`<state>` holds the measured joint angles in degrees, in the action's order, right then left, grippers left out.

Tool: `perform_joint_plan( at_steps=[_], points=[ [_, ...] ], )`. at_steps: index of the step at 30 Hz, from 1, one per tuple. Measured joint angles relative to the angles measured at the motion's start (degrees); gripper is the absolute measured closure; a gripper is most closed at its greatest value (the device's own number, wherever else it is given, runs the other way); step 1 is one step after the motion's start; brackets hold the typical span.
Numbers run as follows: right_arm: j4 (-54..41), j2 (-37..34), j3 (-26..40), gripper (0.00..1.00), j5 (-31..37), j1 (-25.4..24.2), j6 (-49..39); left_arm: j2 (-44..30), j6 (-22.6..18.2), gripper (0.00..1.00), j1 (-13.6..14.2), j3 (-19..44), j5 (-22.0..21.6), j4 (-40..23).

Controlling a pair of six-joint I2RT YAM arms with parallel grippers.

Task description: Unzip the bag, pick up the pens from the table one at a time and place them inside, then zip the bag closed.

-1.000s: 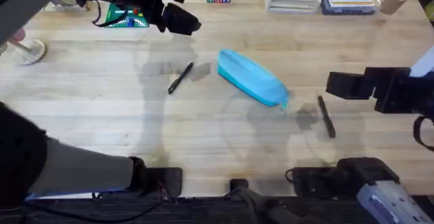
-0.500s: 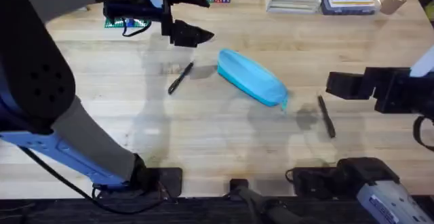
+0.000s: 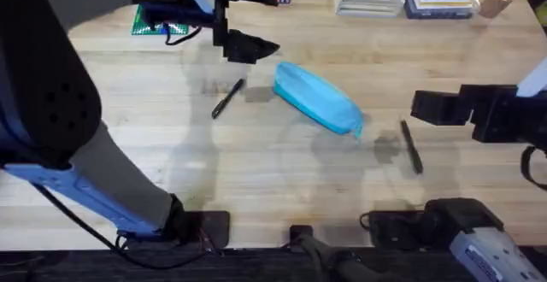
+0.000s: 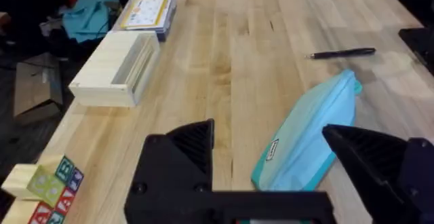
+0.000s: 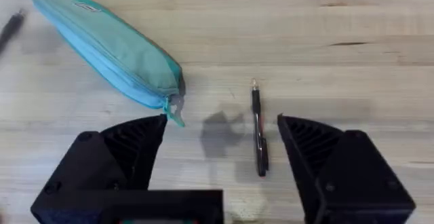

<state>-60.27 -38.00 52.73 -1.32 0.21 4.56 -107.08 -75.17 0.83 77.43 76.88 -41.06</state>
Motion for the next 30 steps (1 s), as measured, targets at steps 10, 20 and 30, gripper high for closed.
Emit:
perform_joint_plan(
  at_steps=[10,20,30],
  points=[
    [0.00,0.02,0.00,0.005,0.00,0.00,0.00,-6.59,-0.74,0.010,1.75,0.00,-0.91,-3.10],
    [0.00,0.00,0.00,0.005,0.00,0.00,0.13,-8.38,-3.50,0.008,5.49,0.00,-9.61,-5.88],
    [-0.02,0.02,0.00,0.006,0.00,0.00,0.13,-8.37,-3.98,0.008,6.04,0.00,-13.72,-5.88]
  ],
)
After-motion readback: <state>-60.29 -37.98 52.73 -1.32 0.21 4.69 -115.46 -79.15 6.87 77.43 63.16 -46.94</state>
